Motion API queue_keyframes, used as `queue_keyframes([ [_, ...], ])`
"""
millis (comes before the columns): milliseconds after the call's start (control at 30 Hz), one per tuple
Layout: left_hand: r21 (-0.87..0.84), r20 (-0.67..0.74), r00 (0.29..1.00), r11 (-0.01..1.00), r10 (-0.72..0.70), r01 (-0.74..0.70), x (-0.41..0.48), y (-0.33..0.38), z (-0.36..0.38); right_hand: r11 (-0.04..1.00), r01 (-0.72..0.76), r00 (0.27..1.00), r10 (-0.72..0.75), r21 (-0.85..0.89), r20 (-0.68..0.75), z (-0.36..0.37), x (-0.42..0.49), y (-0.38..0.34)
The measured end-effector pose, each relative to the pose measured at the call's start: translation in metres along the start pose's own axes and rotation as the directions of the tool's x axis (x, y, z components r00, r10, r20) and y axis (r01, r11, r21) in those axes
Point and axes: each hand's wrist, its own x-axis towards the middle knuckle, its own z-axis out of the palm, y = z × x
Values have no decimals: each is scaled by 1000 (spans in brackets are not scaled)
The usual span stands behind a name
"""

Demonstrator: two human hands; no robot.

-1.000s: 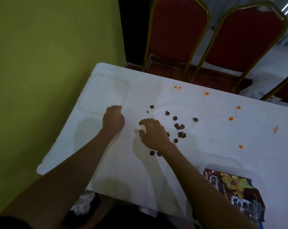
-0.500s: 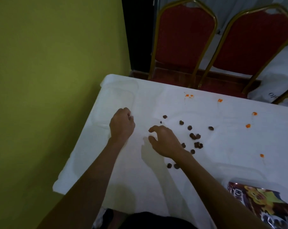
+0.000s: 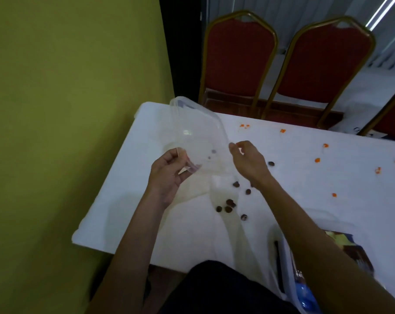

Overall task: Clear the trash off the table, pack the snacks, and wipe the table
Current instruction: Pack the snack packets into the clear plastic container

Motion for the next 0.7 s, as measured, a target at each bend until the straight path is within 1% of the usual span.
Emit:
queue_keyframes([
  [100,-174,146,989,983,-34,59,-19,-24,23,983,-147,988,151,112,-25,-41,-8,36],
  [167,-233,228,972,966,-58,113,-31,-44,43,939,-231,971,237,255,7,-69,-17,66],
  [233,-244,300,948,952,-108,185,-47,-63,67,882,-260,963,269,393,33,-97,-30,93],
  [267,-233,323,935,944,-149,231,-57,-73,78,866,-250,963,270,434,15,-110,-41,106],
  [333,-174,349,905,932,-245,319,-77,-87,99,869,-219,960,274,444,-63,-134,-64,130],
  [367,-125,339,892,925,-299,358,-86,-96,107,883,-204,956,273,423,-107,-145,-78,144],
  [400,-47,297,886,922,-355,385,-93,-105,114,898,-189,955,263,398,-139,-155,-92,158],
  [433,70,227,887,915,-403,398,-98,-114,121,909,-173,956,248,378,-159,-163,-105,172],
  [467,234,134,893,890,-429,392,-104,-124,129,922,-165,958,235,350,-167,-169,-118,185],
  [500,419,38,907,831,-419,367,-111,-136,136,935,-173,958,232,308,-167,-173,-130,198],
  [533,572,-36,925,751,-378,330,-119,-146,145,947,-192,957,239,257,-164,-175,-141,211],
  [567,676,-87,943,677,-321,293,-129,-156,154,955,-209,956,244,210,-161,-177,-152,223],
  [633,785,-147,966,570,-212,244,-147,-174,170,970,-229,957,240,82,-165,-179,-170,244],
  [700,852,-152,977,482,-148,205,-161,-188,181,975,-213,959,198,-55,-202,-179,-183,261],
])
